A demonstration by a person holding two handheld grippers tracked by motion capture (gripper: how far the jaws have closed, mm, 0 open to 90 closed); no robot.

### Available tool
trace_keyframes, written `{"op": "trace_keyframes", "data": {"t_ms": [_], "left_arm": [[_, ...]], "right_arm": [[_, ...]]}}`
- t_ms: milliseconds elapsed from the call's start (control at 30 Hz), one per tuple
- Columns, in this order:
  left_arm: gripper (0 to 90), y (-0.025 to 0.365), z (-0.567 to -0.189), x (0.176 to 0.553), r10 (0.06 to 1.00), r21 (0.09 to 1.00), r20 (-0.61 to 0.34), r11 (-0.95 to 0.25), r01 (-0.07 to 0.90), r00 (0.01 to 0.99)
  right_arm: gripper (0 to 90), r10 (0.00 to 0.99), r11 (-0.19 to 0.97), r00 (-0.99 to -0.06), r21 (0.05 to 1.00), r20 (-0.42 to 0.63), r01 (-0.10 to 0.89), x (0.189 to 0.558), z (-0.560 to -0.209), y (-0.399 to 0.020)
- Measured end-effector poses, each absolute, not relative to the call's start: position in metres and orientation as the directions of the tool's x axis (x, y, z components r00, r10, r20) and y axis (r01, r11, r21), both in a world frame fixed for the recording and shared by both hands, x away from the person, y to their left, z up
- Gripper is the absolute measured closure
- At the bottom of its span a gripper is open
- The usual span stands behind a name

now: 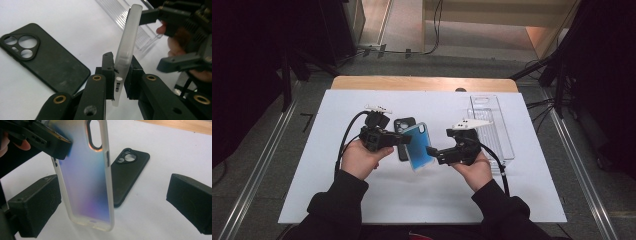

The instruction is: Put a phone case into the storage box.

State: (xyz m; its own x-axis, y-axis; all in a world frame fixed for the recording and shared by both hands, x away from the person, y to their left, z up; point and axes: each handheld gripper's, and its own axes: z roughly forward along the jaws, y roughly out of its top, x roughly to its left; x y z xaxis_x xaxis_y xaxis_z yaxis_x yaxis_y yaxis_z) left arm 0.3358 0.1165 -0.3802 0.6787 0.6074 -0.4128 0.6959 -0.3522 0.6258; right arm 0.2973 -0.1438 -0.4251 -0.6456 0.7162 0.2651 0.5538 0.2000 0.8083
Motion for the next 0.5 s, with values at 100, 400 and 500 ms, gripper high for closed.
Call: {"op": "trace_keyframes", "data": {"t_ms": [100, 400, 500], "left_arm": [[80.8, 0.115, -0.381, 0.335, 0.615, 0.623, -0.405, -0.357, 0.696, 0.677], [80.7, 0.112, -0.382, 0.336, 0.632, 0.613, -0.405, -0.349, 0.709, 0.661], [80.7, 0.111, -0.382, 0.335, 0.634, 0.613, -0.404, -0.348, 0.71, 0.659]], "right_arm": [[0.0, 0.717, 0.205, -0.649, 0.813, 0.253, 0.544, 0.294, -0.43, -0.135], [0.0, 0.726, 0.217, -0.646, 0.813, 0.236, 0.541, 0.292, -0.433, -0.119], [0.0, 0.73, 0.22, -0.645, 0.814, 0.229, 0.537, 0.292, -0.433, -0.116]]}}
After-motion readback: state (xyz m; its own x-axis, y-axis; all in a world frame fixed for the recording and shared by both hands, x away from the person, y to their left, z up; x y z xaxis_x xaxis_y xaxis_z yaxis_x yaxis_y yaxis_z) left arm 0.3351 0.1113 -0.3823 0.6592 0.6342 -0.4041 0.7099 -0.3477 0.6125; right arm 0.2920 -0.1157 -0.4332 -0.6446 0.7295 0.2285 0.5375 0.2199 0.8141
